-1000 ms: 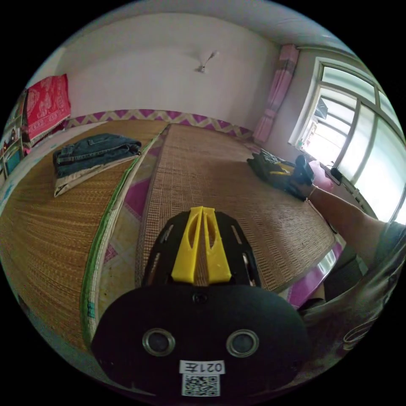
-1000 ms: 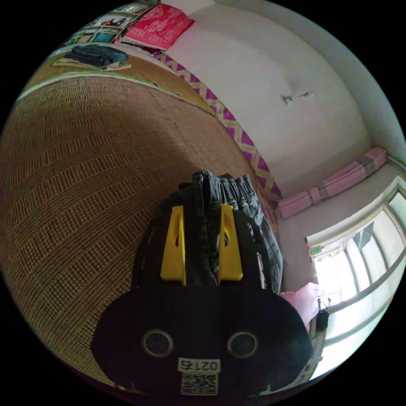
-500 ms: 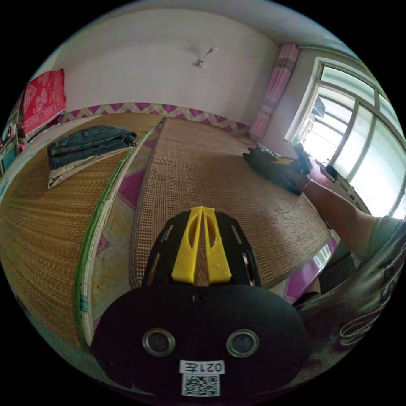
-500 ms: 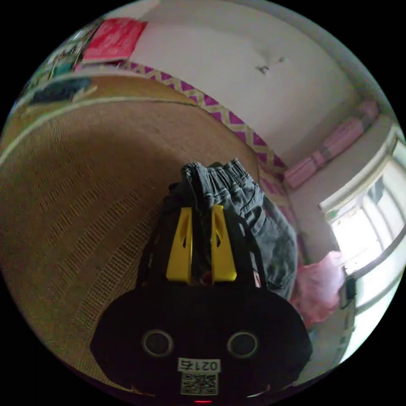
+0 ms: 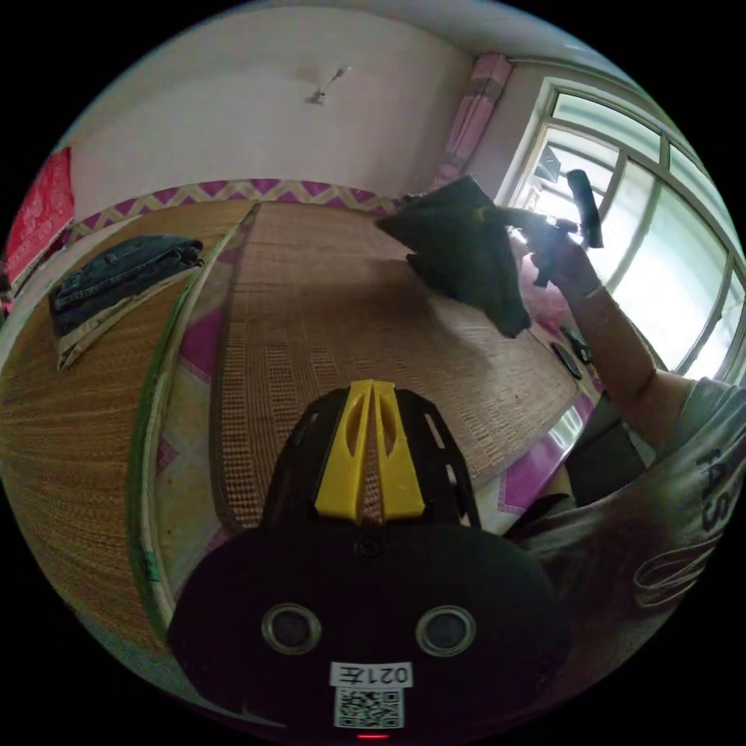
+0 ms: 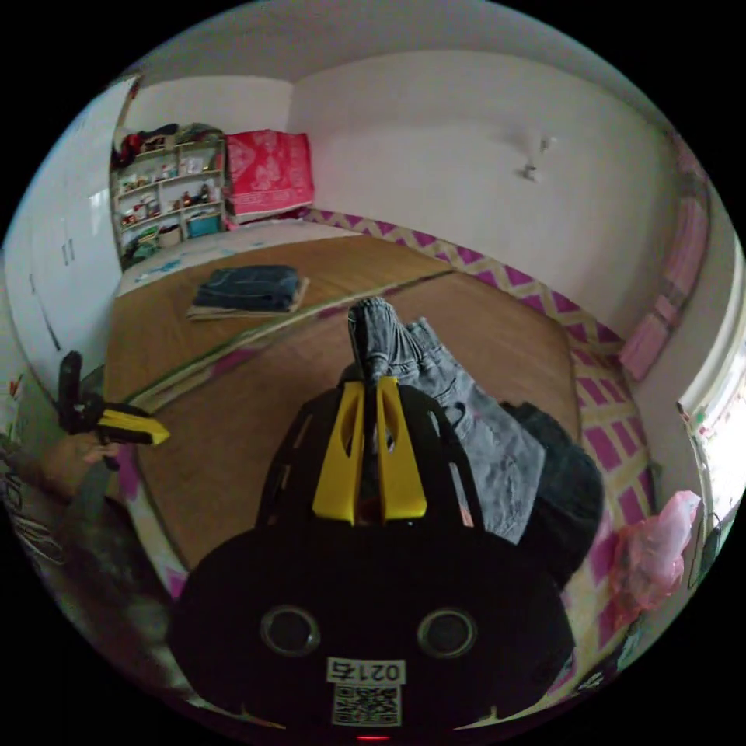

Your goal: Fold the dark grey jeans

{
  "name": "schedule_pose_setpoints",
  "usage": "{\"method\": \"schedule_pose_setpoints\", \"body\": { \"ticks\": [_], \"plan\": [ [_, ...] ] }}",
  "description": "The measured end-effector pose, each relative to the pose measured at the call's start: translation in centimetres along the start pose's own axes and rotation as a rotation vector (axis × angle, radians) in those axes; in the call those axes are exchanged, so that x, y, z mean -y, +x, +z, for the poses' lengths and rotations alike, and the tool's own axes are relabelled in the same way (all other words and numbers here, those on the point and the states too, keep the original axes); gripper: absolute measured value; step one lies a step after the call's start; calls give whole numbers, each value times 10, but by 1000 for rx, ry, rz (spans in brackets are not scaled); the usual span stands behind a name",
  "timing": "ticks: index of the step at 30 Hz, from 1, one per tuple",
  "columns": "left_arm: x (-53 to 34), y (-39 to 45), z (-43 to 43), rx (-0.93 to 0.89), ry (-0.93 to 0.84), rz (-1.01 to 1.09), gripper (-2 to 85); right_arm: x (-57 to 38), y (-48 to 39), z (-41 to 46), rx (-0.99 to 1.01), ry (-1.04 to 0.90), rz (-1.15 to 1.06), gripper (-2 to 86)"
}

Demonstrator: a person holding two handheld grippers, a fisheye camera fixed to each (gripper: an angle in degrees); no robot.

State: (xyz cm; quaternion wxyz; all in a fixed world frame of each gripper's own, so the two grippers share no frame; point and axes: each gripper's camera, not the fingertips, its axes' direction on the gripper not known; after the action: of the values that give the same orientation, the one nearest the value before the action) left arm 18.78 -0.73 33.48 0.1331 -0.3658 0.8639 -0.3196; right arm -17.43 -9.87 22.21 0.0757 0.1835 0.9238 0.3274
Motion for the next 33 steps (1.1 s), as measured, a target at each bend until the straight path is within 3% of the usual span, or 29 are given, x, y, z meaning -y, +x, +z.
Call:
{"method": "schedule_pose_setpoints", "body": {
  "ticks": [4,10,15,17,20,22,25,29,33],
  "plan": [
    [-13,-5,-2,-13,-8,-73,-10,-9,-113,95,150,-169,-79,6],
    [-47,-20,-22,45,11,-118,-10,-32,-130,83,39,-72,-55,83],
    [-55,-17,-10,-7,8,-133,-10,-32,-138,106,9,-167,-106,125],
    [-56,-12,-5,-12,10,-128,-10,-32,-119,103,75,-145,-11,110],
    [-57,-5,-1,-25,19,-109,-10,-38,-60,93,325,-106,233,74],
    [-55,-2,3,-41,32,-102,-10,-50,-6,93,593,-86,420,64],
    [-50,2,11,-58,26,-104,-10,-60,22,98,743,-107,463,68],
    [-51,9,14,-54,29,-103,-10,-65,12,88,681,-108,393,75],
    [-61,7,15,-33,24,-123,-10,-65,-12,59,544,-74,190,96]
  ]
}}
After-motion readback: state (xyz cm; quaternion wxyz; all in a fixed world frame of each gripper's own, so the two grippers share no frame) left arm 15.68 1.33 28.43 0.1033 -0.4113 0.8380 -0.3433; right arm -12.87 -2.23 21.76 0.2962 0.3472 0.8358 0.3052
